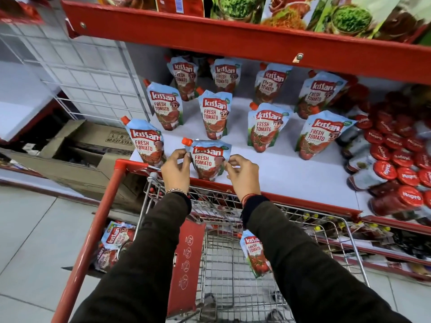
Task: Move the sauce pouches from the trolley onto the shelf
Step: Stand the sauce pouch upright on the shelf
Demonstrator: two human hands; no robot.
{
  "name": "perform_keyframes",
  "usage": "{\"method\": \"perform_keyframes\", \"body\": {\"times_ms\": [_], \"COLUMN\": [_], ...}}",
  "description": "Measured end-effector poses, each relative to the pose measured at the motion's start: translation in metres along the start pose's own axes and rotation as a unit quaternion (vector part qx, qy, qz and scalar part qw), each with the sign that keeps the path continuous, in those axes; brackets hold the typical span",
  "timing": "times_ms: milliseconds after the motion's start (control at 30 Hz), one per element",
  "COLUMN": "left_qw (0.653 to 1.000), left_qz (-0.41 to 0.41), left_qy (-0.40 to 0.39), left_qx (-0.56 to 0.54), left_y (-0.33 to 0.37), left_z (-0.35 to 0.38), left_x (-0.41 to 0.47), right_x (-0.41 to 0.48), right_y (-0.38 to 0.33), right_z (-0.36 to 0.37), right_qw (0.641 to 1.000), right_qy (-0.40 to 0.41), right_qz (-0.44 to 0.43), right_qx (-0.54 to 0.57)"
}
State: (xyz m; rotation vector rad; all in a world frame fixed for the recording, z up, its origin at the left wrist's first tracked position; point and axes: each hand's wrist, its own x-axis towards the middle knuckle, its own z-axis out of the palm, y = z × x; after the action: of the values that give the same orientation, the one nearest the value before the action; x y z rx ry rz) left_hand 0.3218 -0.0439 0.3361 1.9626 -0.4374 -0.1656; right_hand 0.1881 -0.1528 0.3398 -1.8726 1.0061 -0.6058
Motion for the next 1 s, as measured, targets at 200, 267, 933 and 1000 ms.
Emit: {"method": "perform_keyframes", "body": {"times_ms": [200,267,933,1000], "left_qw": [0.999,0.998,0.964,0.953], "left_qz": [-0.024,-0.027,-0.152,-0.188], "left_qy": [0.008,0.025,-0.181,-0.193], "left_qx": [-0.039,-0.058,0.125,0.139], "left_y": [0.002,0.001,-0.112,-0.129], "left_z": [0.006,0.009,0.134,0.149], "left_x": [-0.009,-0.019,-0.222,-0.234], "right_x": [-0.002,-0.005,-0.114,-0.118], "right_y": [0.003,0.008,0.21,0.241], "right_z": [-0.003,-0.006,-0.085,-0.087], "right_qw": [0.999,0.999,0.974,0.961], "right_qy": [-0.007,-0.013,-0.122,-0.144], "right_qz": [-0.027,-0.027,0.11,0.174], "right_qx": [-0.036,-0.032,-0.157,-0.16]}}
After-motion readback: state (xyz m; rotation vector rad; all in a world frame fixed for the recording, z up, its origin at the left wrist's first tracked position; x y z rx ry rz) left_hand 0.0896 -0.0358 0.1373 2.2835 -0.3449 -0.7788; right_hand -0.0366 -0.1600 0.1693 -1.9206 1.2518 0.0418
